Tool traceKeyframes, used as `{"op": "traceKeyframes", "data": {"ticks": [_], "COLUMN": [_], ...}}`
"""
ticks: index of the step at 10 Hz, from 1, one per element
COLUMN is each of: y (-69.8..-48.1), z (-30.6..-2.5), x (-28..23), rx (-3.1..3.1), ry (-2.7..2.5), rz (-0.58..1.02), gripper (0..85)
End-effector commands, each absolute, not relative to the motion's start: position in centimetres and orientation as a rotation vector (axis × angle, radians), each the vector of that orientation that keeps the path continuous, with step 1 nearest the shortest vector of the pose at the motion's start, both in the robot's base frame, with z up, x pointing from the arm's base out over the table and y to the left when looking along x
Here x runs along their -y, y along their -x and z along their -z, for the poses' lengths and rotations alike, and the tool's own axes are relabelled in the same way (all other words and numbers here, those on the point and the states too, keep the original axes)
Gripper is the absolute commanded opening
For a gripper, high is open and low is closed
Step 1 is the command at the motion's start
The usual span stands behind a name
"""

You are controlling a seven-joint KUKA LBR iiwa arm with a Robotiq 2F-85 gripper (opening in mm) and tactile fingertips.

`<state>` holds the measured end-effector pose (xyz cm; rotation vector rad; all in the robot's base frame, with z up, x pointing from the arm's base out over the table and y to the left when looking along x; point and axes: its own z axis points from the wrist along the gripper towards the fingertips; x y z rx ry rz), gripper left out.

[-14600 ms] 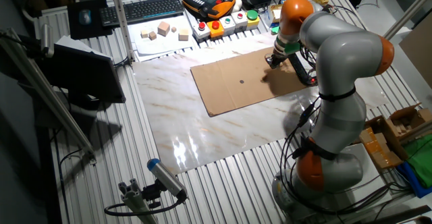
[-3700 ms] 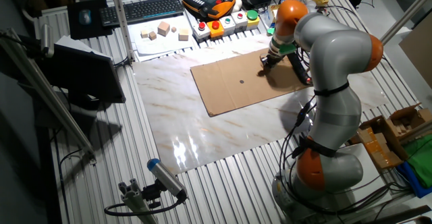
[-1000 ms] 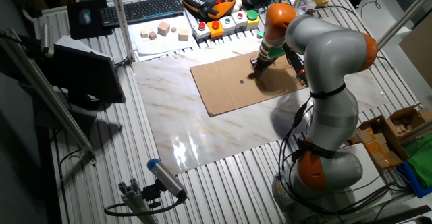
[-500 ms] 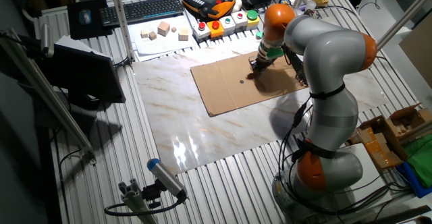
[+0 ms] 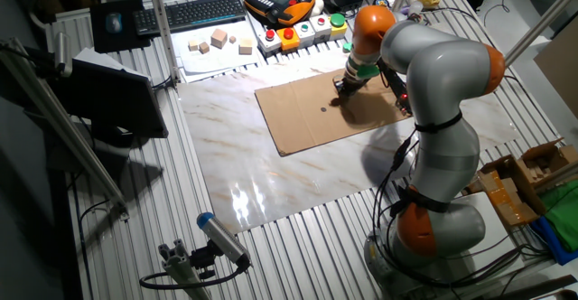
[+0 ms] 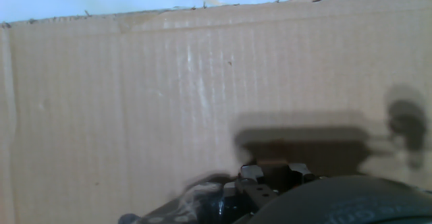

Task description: Hold a small block with the gripper and sweep it from left to right on the table

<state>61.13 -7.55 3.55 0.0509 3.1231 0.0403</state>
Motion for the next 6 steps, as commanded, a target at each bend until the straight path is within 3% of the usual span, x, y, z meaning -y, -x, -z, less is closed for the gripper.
{"op": "traceKeyframes", "data": {"ticks": [1, 6], "y": [-61.13, -61.13], "z": [-3.56, -3.56], "x": [7.56, 7.56], "rx": [-3.115, -3.113], "ry": [-0.057, -0.087], "rz": [-0.03, 0.03], "gripper": [0.7, 0.7]}}
